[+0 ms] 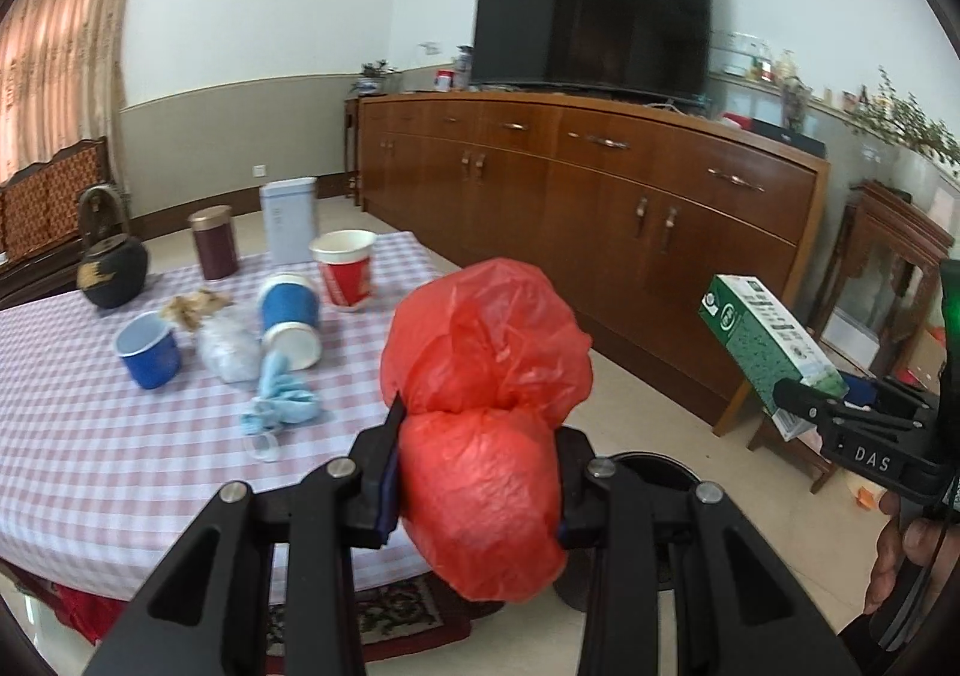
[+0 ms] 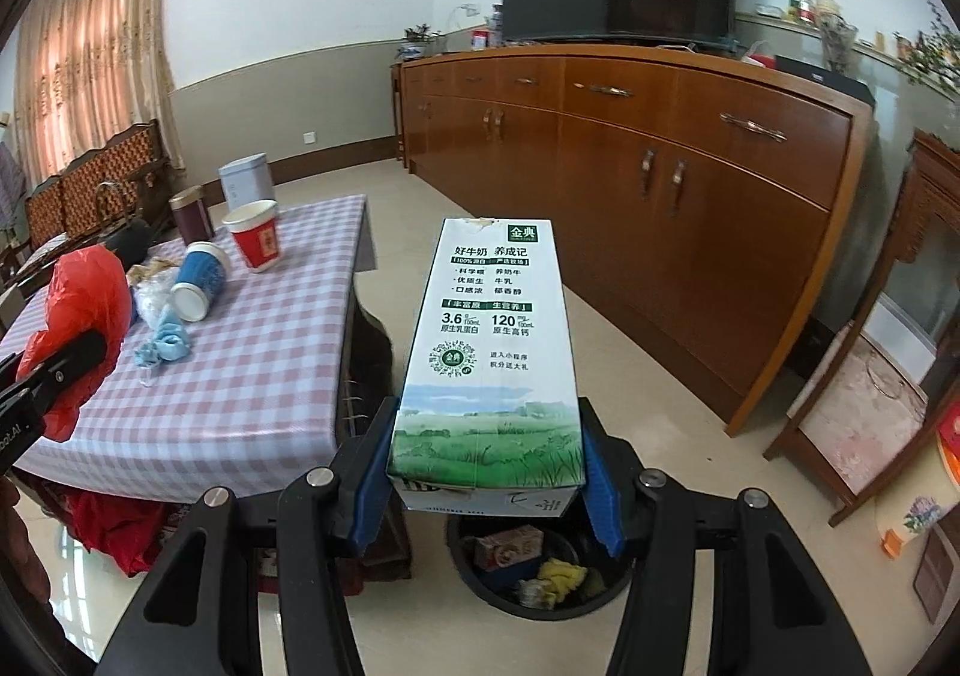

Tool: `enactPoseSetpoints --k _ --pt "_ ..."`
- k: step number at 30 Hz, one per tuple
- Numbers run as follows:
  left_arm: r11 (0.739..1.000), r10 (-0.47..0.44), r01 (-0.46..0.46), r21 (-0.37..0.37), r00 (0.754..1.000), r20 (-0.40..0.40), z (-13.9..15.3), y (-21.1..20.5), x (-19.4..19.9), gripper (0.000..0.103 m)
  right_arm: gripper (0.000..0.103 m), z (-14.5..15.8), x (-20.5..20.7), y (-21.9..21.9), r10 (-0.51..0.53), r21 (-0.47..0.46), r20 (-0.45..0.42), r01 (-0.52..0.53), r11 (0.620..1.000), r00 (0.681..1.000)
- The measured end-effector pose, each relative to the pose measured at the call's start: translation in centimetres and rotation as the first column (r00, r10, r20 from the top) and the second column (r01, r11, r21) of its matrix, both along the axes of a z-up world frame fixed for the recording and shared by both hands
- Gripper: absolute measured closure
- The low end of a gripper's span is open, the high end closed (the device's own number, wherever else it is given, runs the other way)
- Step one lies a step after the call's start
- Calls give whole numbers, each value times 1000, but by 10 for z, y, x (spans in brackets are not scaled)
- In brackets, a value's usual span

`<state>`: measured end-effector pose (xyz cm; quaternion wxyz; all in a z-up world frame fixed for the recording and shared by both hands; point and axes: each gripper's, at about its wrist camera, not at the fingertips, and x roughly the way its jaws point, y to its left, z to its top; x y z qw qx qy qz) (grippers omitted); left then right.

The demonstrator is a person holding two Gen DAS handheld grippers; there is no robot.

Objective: Collect trash
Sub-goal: 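Carry the red bag and white carton over the black bucket with both tools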

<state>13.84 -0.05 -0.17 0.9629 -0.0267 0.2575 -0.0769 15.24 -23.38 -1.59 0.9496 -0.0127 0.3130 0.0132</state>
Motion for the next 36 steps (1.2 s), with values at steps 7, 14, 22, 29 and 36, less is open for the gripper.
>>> enactPoseSetpoints --k 7,14,22,29,36 --pt "996 -91 91 4 996 -20 -8 -41 8 65 46 -12 -9 -38 -54 -2 -30 54 999 998" --pt "988 -155 156 12 987 -50 -21 -73 17 65 46 -30 -15 -65 -75 2 -58 76 997 995" --pt "973 -230 232 4 969 -93 -42 -105 26 65 46 -53 -14 -83 -65 -4 -99 65 998 993" --pt "953 -299 302 0 941 -157 -70 -129 39 65 46 -80 -6 -97 -32 -4 -151 32 999 988" --pt "935 -342 354 1 905 -251 -112 -151 60 65 46 -122 14 -105 20 -9 -228 -22 1000 973"
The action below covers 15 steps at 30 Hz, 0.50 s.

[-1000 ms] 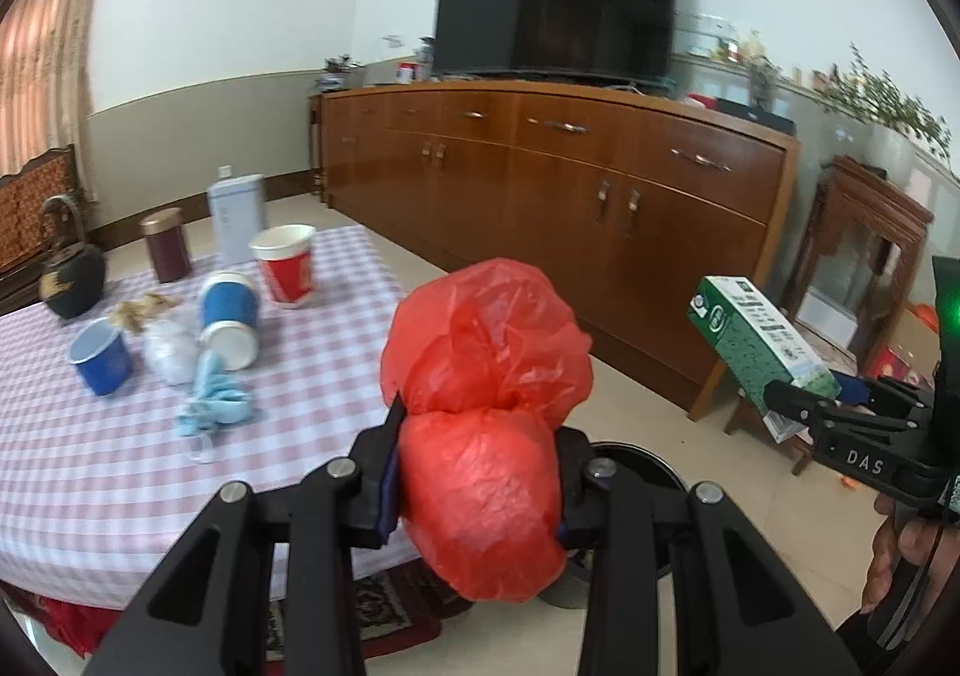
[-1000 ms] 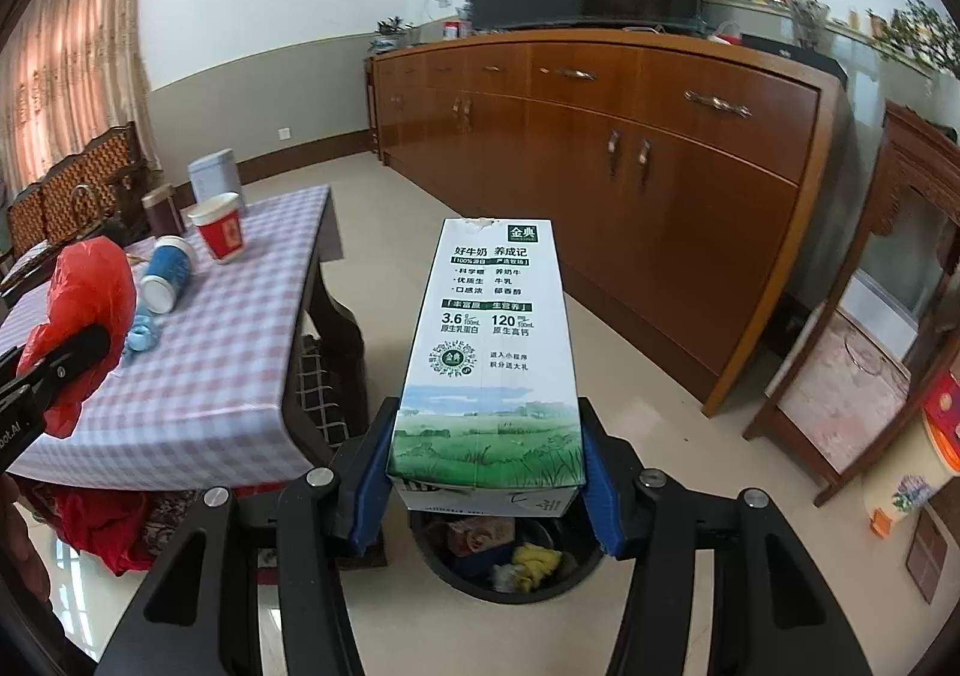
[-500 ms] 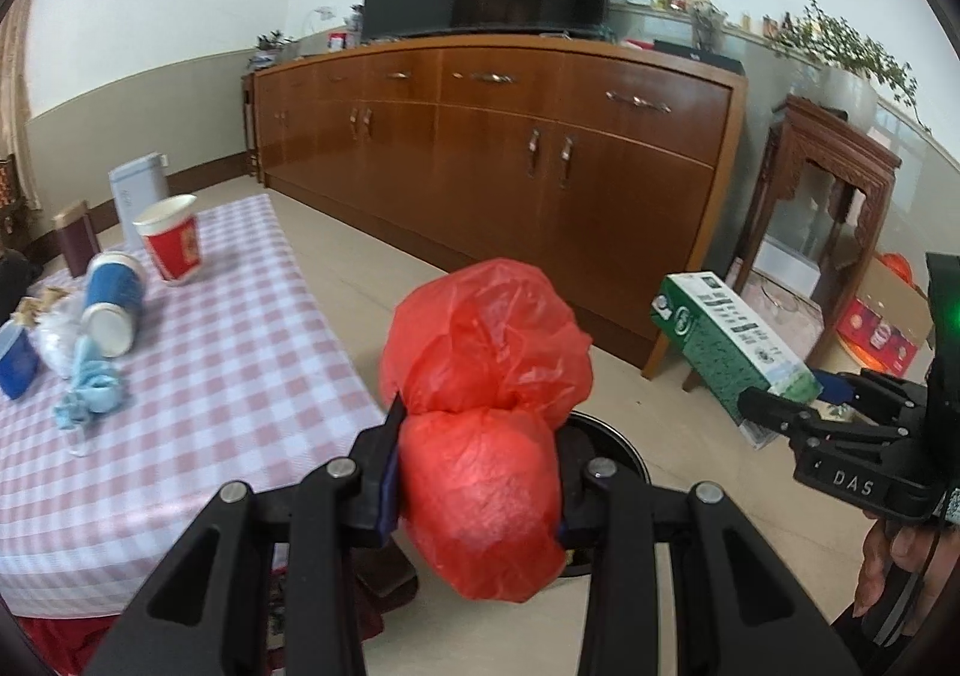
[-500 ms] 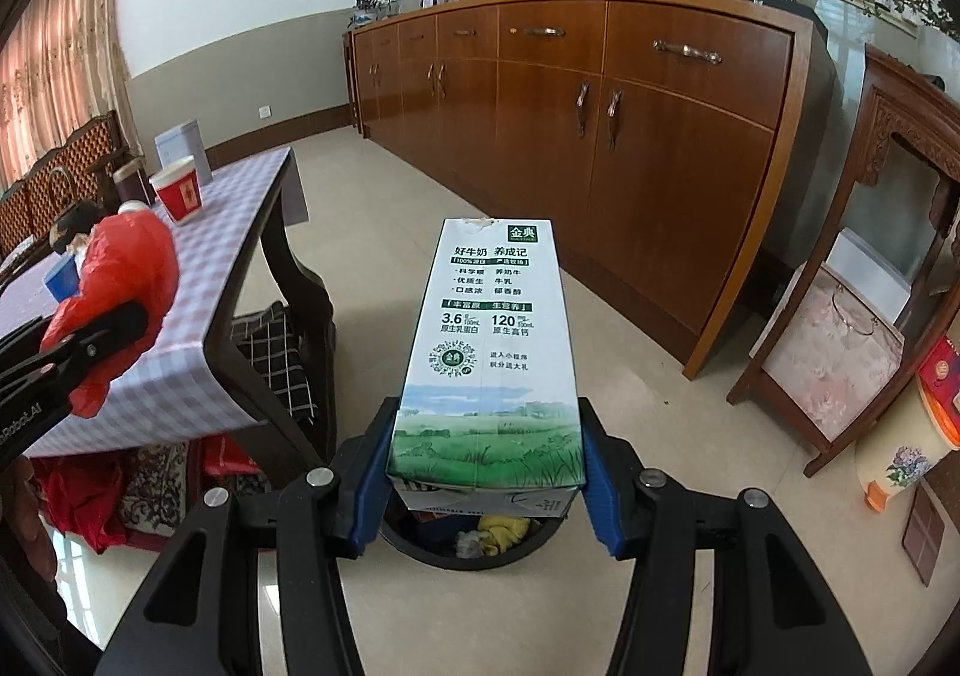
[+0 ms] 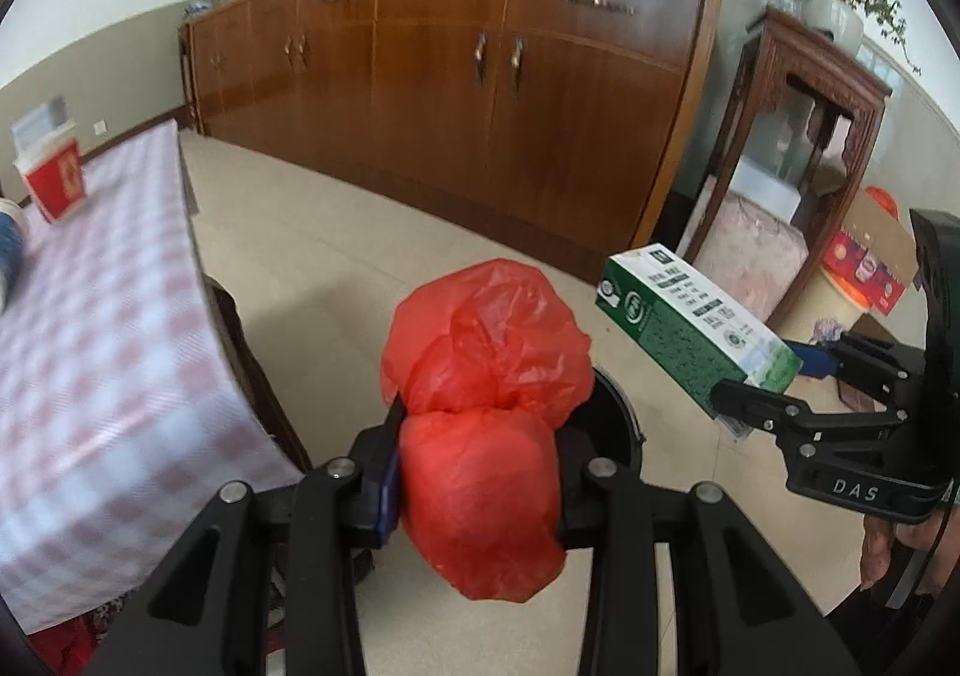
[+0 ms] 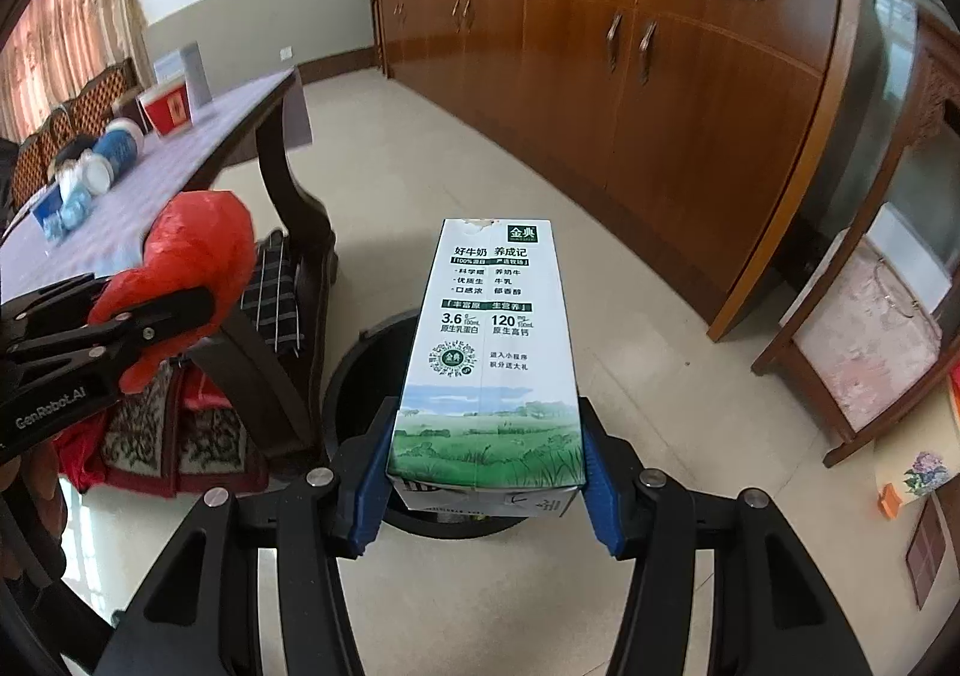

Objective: Collect trash
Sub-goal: 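Carry the red bag and white carton over the black bucket with both tools, then open both tools to drop the bag and carton into the bucket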

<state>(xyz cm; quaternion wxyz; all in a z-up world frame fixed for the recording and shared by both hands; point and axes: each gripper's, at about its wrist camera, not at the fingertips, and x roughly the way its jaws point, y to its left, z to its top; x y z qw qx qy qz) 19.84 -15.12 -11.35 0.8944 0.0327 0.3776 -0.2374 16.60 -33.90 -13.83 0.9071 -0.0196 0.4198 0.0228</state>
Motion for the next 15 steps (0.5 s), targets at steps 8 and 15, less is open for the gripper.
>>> enactPoseSetpoints --k 8,15 --pt "997 -77 78 2 990 -119 -44 -30 26 61 46 -53 35 0 98 11 -106 -97 995 990" --pt "996 21 -9 90 991 -131 -69 -37 30 2 2 -89 55 -26 7 -57 -174 -17 998 985"
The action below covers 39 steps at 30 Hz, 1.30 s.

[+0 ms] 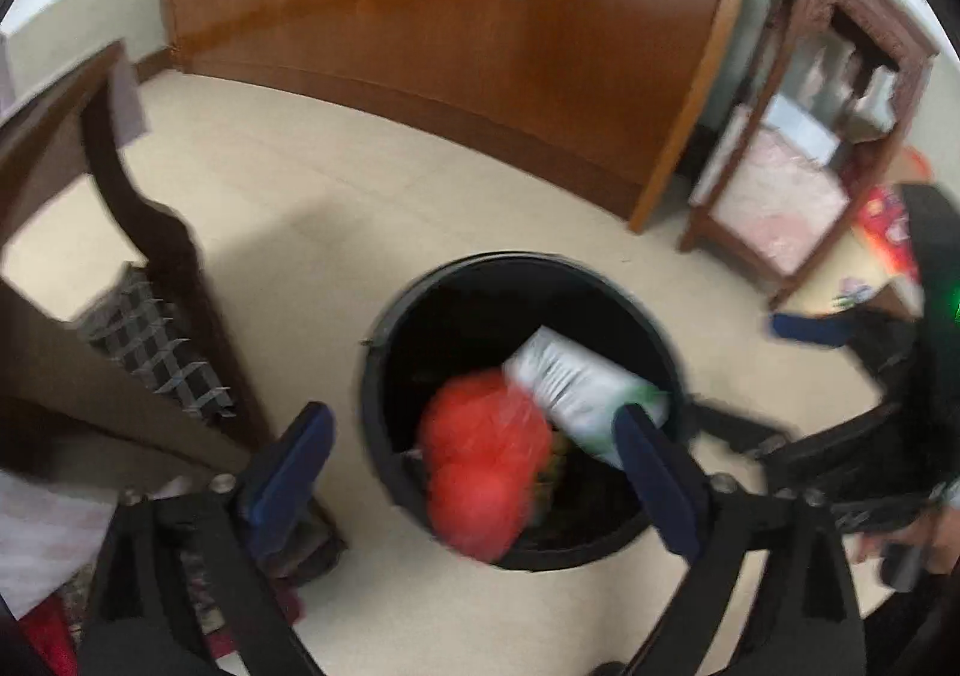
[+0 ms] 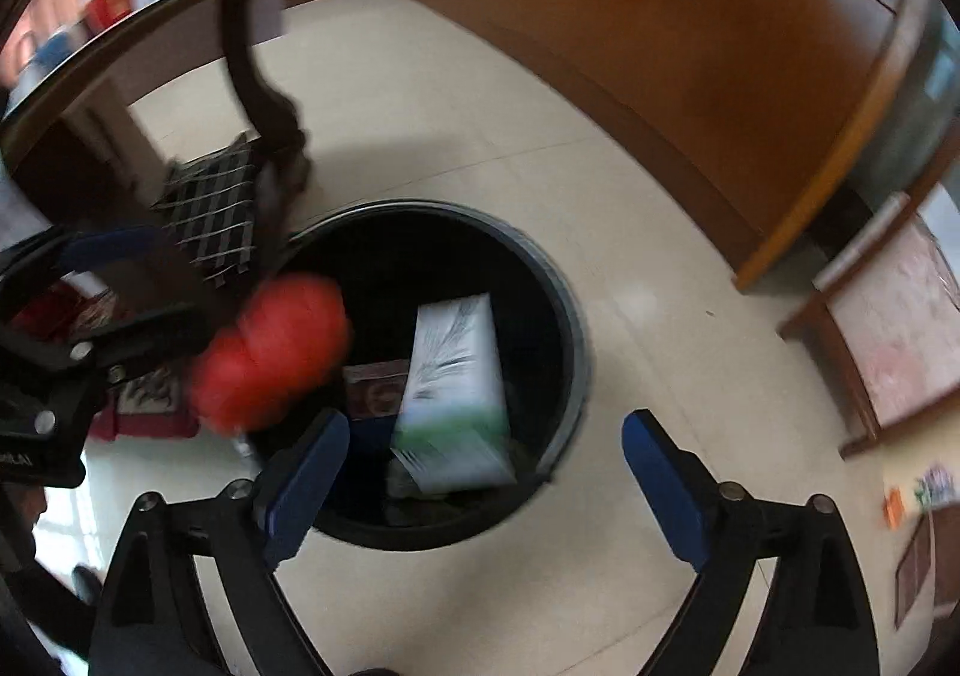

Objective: Collect trash
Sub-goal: 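Open both tools to drop the bag and carton into the bucket, then move both tools back to the table toward the mask and plastic bag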

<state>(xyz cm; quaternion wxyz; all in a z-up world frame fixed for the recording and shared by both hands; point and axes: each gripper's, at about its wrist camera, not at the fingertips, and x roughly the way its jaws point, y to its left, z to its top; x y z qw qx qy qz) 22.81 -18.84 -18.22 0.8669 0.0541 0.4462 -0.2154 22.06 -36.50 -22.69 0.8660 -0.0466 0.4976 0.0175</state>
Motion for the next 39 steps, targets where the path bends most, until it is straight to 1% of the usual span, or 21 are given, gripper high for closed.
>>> enactPoseSetpoints --k 1,3,5,8,11,14,17,20,21,27,34,39 --pt "1000 9 -9 1 1000 11 2 1 -3 2 0 2 0 -2 -14 -8 -1 14 1000 1000" --pt "999 28 -28 23 999 26 6 3 -7 1 0 8 -3 -6 -41 -7 13 41 999 999" --pt "999 42 -43 24 998 41 14 4 -13 1 0 18 -7 -6 -68 -22 28 69 997 997" --pt "998 55 -57 19 996 67 32 9 -24 1 0 35 -15 -8 -99 -32 67 102 994 993" --pt "998 60 -61 9 994 93 54 12 -39 1 0 55 -21 -8 -125 -9 104 126 992 987" --pt "997 82 -81 -14 988 131 73 28 -46 1 0 73 -27 1 -117 -7 139 120 993 983" --pt "991 135 -131 -39 976 171 92 50 -56 1 0 90 -34 13 -99 -2 171 101 995 980" --pt "983 184 -177 -48 962 201 106 74 -55 1 0 106 -35 28 -75 11 201 74 997 977" --pt "981 194 -188 -48 959 206 106 80 -54 1 0 113 -35 36 -63 9 213 63 998 975" --pt "965 263 -258 -51 933 247 126 117 -64 1 0 142 -40 77 6 25 273 -13 1000 962" --pt "939 341 -340 -58 892 296 146 161 -82 1 0 166 -46 123 80 32 322 -95 995 944" --pt "918 392 -391 -71 863 317 157 187 -94 1 0 179 -52 155 129 31 346 -149 988 929"
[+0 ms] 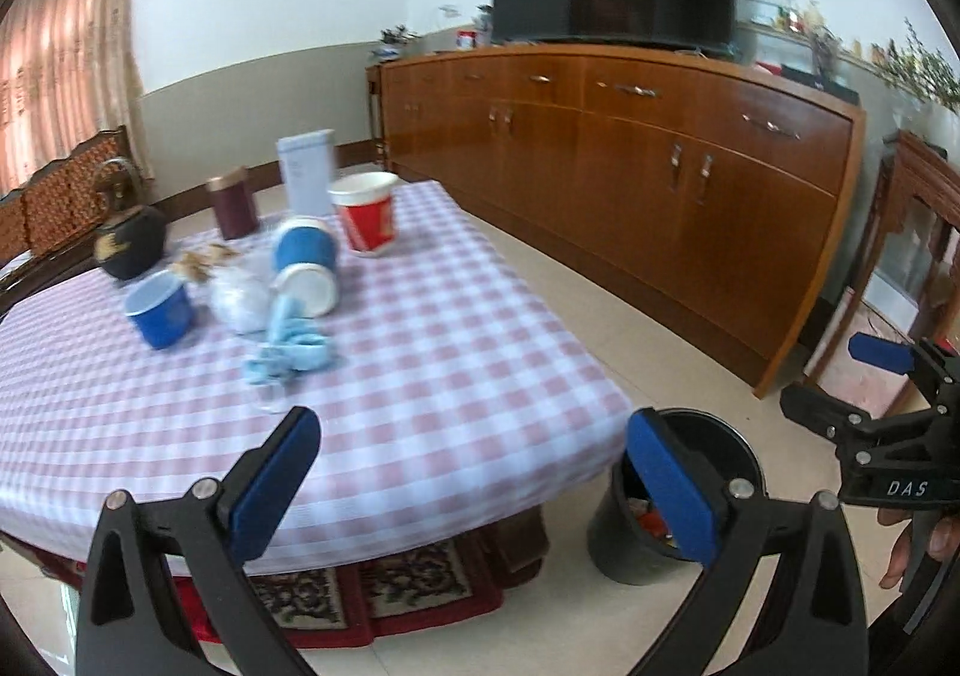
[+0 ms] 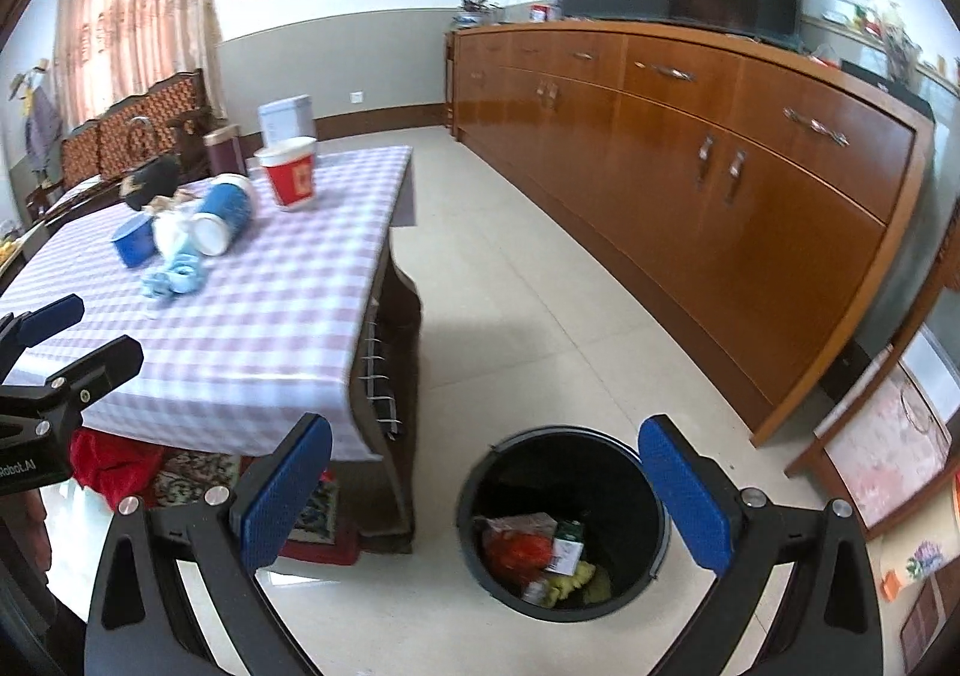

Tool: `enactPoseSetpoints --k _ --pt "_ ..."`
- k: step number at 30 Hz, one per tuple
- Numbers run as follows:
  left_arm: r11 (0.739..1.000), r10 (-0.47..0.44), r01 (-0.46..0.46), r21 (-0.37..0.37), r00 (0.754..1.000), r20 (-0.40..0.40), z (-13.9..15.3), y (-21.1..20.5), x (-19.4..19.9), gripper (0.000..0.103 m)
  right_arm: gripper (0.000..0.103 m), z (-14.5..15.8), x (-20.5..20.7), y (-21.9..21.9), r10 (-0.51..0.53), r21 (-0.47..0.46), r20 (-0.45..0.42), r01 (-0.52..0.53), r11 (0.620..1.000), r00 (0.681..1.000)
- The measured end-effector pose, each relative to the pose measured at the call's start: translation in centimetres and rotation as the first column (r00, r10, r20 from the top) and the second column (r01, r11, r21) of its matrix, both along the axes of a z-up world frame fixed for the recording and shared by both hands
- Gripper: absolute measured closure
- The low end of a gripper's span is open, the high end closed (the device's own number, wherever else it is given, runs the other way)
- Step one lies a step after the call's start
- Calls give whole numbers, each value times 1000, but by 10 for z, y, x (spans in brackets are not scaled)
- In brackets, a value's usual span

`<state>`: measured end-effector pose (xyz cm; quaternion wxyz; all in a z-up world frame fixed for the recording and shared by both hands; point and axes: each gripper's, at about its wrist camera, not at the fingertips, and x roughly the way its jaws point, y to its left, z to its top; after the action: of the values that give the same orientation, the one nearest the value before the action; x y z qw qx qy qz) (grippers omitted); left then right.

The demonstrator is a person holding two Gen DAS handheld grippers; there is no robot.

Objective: Collect trash
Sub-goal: 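Move both tools back to the table toward the mask and plastic bag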

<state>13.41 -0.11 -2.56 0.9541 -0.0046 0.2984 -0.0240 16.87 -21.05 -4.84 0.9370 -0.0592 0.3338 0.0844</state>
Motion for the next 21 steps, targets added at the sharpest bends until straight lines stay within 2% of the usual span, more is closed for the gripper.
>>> enactPoseSetpoints --k 12,21 --pt "990 138 -138 9 990 24 7 69 -27 1 0 19 -6 69 126 5 41 -126 992 991" --pt "965 264 -264 -5 965 9 -5 137 -44 1 0 15 2 131 207 26 48 -208 978 977"
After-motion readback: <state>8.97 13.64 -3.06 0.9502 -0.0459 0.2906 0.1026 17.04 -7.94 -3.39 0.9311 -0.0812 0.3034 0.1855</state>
